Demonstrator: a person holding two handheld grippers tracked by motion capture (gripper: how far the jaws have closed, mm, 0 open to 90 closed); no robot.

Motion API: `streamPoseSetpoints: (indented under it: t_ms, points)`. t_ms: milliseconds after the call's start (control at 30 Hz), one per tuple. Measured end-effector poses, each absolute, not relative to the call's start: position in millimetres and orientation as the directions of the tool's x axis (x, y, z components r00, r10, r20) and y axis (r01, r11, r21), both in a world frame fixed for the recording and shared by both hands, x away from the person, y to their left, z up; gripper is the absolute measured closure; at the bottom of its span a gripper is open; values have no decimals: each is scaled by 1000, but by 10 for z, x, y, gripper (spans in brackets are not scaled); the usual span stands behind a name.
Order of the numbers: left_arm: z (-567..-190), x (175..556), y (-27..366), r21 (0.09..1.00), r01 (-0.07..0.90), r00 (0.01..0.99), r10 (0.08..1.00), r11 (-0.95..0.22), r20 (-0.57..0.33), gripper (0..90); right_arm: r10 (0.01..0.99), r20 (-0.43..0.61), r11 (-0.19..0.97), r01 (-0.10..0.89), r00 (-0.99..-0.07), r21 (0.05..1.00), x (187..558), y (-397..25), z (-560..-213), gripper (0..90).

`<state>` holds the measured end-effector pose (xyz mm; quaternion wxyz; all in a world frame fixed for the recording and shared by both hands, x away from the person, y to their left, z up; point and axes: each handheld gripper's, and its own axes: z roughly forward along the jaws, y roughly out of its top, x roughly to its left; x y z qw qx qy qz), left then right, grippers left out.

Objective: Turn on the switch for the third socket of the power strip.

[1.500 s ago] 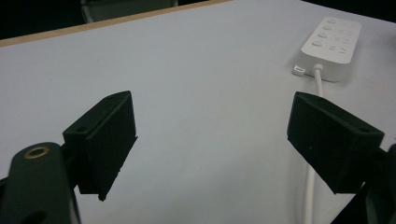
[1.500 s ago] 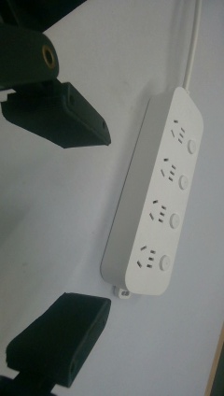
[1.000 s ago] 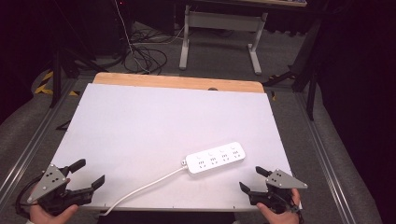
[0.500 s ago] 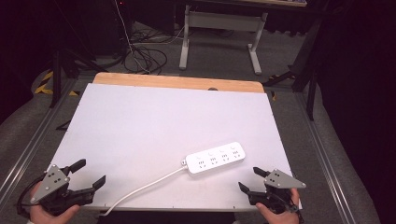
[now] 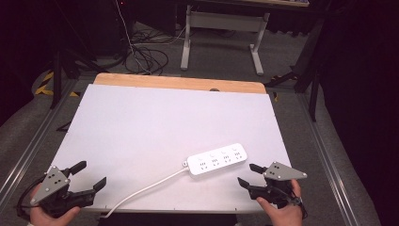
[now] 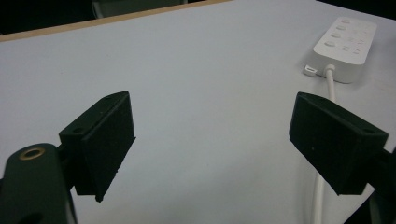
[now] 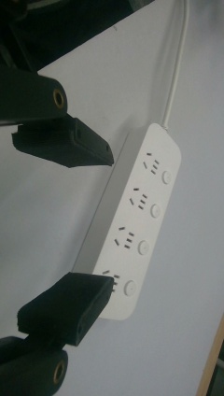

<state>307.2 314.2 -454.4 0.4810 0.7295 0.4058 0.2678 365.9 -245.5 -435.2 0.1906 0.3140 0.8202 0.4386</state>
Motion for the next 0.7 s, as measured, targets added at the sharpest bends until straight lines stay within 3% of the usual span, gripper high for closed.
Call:
streamPoseSetpoints:
  t_ms: [700]
  points:
    - [-4543, 3074, 3147, 917, 339, 528, 849, -209, -2, 145, 640, -70, 474, 322, -765, 820, 3908, -2196, -3995, 355]
